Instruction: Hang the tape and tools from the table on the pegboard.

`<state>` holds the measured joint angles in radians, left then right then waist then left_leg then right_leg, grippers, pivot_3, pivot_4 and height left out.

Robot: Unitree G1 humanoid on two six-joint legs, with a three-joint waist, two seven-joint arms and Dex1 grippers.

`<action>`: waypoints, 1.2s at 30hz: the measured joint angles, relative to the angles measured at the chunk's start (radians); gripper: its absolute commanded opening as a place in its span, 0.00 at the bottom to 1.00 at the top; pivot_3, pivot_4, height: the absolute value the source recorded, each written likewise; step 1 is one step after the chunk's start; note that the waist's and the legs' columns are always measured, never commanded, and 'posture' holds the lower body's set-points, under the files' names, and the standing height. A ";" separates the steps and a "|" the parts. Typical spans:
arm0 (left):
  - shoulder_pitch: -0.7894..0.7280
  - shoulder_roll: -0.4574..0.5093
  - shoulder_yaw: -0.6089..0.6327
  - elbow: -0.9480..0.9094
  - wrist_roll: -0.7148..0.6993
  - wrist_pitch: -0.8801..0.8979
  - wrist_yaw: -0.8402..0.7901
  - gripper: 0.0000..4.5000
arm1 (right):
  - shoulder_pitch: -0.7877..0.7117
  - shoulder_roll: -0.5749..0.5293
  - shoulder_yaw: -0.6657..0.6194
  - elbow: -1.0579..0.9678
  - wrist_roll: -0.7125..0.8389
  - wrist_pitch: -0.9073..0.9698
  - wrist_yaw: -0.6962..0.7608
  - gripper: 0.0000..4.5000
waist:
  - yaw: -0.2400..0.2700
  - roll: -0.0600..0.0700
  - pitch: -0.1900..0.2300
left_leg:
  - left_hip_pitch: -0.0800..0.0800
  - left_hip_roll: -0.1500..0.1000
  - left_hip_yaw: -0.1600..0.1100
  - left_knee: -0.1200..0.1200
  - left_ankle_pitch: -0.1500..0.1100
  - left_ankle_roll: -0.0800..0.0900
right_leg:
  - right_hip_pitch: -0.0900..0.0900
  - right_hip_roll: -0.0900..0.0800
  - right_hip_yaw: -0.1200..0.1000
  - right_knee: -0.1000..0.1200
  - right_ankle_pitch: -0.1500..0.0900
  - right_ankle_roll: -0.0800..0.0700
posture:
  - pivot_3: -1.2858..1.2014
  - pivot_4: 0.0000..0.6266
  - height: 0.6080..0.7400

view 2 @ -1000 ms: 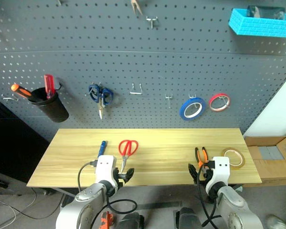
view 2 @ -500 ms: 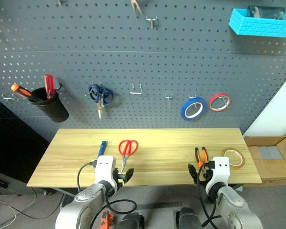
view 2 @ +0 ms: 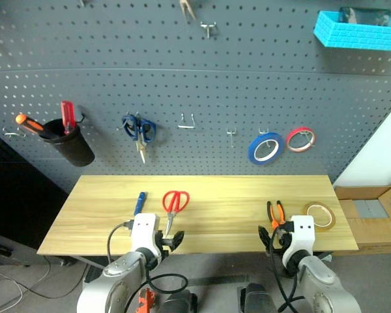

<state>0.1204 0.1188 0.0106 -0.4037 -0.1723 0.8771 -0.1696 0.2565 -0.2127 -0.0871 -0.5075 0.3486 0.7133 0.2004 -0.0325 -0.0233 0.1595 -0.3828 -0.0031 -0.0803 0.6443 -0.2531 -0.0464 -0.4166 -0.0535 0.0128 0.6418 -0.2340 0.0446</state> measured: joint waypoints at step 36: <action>-0.793 -0.096 -0.417 0.927 0.147 -0.860 -0.673 0.86 | -0.566 -0.377 -0.046 0.861 -0.191 -0.285 0.269 1.00 | -0.051 -0.002 0.199 | -0.014 -0.003 0.002 0.002 -0.001 0.005 | -0.009 -0.001 0.004 0.003 0.006 0.010 | 0.47 0.68 1.00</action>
<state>-0.6730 0.0226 -0.4066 0.5236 -0.0253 0.0173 -0.8424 -0.3096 -0.5897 -0.1327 0.3540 0.1577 0.4284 0.4690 -0.0834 -0.0258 0.3590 -0.3969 -0.0061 -0.0786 0.6468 -0.2540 -0.0414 -0.4258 -0.0547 0.0165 0.6446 -0.2278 0.0541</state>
